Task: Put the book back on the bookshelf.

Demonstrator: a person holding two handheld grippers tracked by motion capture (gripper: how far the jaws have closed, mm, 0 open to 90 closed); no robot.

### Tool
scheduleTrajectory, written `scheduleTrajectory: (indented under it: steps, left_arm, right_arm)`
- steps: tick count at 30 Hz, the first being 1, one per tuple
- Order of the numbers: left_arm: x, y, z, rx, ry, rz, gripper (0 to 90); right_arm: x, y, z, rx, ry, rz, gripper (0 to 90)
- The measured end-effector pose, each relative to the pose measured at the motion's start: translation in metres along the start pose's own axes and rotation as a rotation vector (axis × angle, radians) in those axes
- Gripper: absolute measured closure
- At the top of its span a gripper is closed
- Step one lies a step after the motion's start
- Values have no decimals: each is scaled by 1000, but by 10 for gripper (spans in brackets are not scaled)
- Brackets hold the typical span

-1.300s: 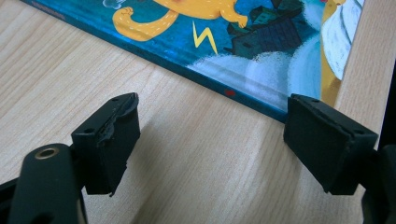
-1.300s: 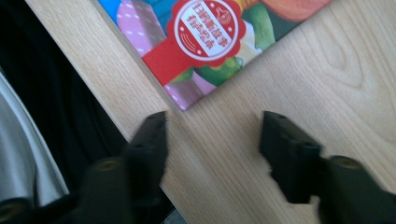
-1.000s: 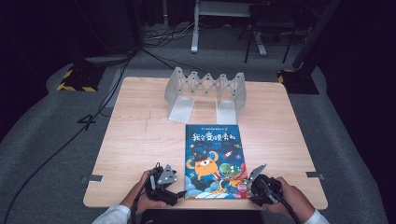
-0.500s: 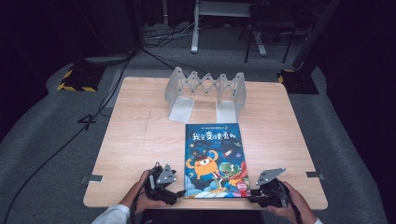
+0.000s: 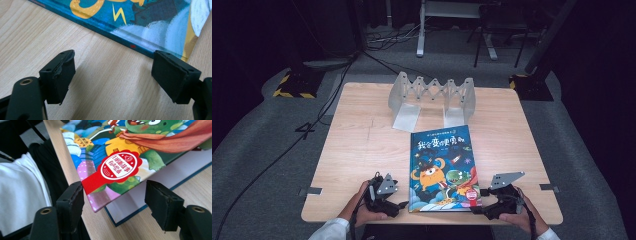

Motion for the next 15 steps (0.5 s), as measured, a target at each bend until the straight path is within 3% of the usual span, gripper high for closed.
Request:
scheduleTrajectory:
  steps: [4,7,15]
  left_arm:
    - [0,0,0,0,0,0,197]
    - [0,0,0,0,0,0,197]
    - [0,0,0,0,0,0,197]
  right_arm:
    - [-2,1,-3,-10,-16,-13,320]
    - [-3,2,-5,-52,-54,2,325]
    - [-11,0,-7,-59,-101,1,322]
Point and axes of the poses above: each handheld gripper's, and its own axes: z roughly forward along the jaws, x roughly out of its underside, y roughly to its left, the point moved 7 cm from there along z, roughly forward along the jaws, and after that the axes turned 5 degrees about y, right-handed, at the moved point
